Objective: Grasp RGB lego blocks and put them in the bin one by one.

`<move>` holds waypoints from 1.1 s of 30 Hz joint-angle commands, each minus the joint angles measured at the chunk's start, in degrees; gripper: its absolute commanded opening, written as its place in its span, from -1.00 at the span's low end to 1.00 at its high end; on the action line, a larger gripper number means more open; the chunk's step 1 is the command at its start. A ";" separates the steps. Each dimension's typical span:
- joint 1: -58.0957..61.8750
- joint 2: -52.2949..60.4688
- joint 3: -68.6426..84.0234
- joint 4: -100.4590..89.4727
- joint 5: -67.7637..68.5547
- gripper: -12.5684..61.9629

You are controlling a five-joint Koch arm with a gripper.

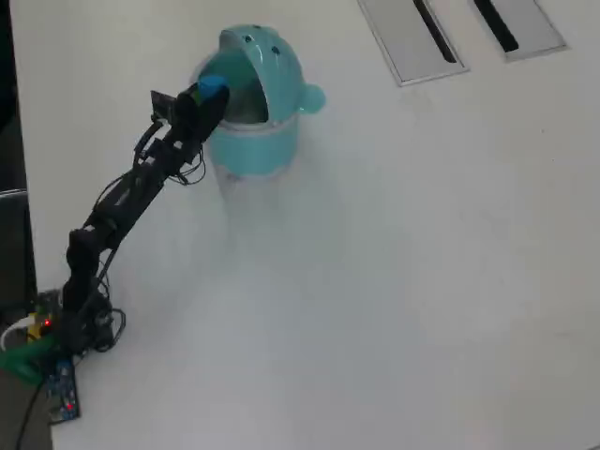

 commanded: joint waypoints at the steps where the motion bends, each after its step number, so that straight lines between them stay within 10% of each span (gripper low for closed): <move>1: -0.97 -1.85 -13.27 2.11 -1.93 -0.35; 11: -1.93 -26.89 -56.69 22.68 -3.08 -0.33; 20: -2.37 -26.19 -57.13 30.06 5.98 0.18; 33: -0.70 -26.19 -57.74 30.59 6.42 0.19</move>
